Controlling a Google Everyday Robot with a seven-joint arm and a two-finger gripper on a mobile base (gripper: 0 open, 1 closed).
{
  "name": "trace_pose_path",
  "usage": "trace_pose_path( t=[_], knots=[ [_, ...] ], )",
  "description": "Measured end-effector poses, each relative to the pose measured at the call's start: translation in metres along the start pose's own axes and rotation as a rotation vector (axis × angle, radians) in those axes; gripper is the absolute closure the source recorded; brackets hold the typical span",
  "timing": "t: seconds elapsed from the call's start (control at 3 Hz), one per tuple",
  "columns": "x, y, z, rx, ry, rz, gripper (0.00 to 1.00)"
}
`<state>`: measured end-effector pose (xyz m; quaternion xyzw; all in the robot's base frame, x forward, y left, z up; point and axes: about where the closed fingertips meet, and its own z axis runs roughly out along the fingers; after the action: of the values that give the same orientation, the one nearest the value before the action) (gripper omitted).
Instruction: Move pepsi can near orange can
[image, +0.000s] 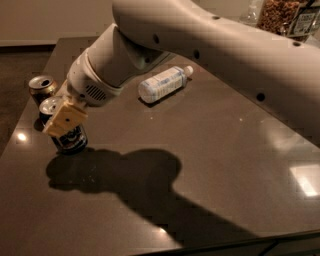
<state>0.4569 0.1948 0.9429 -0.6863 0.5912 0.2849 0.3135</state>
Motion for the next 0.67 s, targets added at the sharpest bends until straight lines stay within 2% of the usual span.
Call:
trace_pose_path(
  t=[0.67],
  knots=[
    [-0.004, -0.039, 0.018, 0.061, -0.013, 0.027, 1.0]
  ],
)
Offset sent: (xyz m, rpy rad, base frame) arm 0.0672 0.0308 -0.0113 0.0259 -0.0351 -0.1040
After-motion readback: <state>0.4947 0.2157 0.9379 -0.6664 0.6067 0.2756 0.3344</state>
